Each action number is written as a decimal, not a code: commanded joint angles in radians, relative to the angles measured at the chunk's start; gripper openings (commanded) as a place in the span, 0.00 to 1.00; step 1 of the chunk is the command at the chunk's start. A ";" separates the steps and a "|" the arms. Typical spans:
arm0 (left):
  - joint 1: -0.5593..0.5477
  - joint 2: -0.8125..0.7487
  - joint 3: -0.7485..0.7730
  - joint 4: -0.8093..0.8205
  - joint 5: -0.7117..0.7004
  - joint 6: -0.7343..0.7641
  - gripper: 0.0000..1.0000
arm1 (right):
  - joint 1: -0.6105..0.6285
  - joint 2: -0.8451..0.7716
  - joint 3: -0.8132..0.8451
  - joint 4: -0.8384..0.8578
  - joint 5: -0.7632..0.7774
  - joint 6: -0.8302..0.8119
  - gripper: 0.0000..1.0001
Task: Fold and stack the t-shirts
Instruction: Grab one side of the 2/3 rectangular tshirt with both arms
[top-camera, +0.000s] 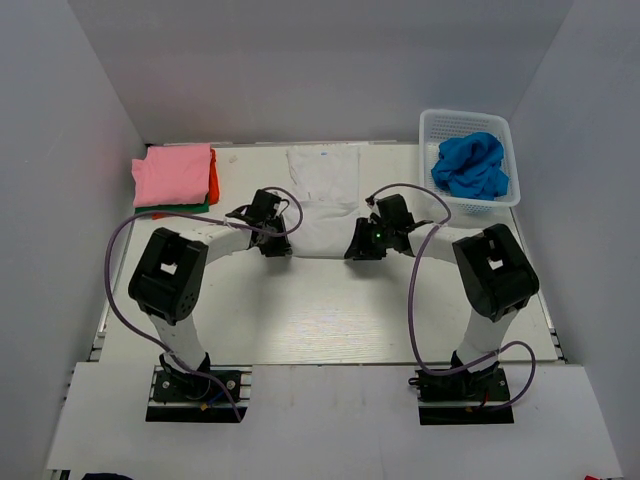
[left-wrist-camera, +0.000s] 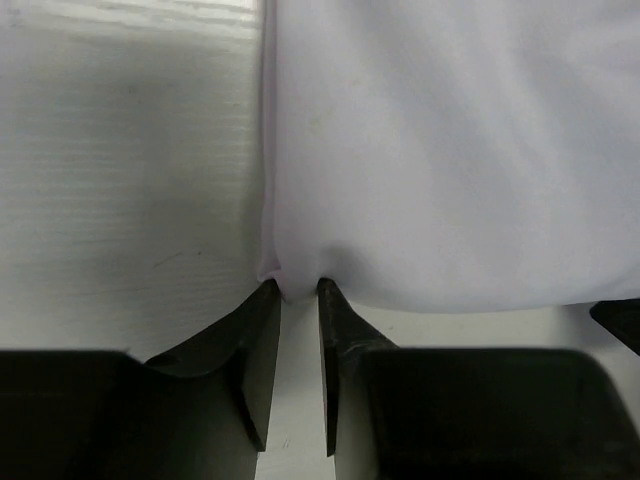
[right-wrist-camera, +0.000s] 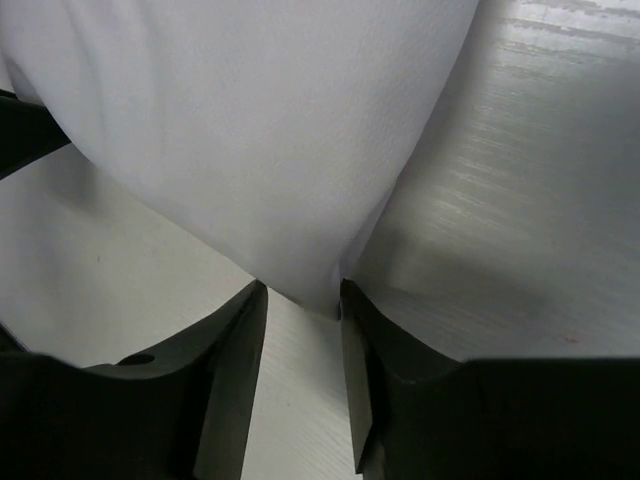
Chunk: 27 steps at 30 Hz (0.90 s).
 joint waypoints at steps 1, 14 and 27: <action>-0.004 0.044 0.015 0.017 0.002 0.001 0.32 | 0.000 0.026 0.044 0.036 0.007 0.001 0.40; -0.014 -0.085 -0.032 -0.039 -0.020 0.029 0.00 | 0.014 -0.049 0.044 -0.075 -0.019 -0.054 0.00; -0.087 -0.700 -0.232 -0.211 0.196 -0.043 0.00 | 0.078 -0.561 -0.068 -0.474 -0.177 -0.155 0.00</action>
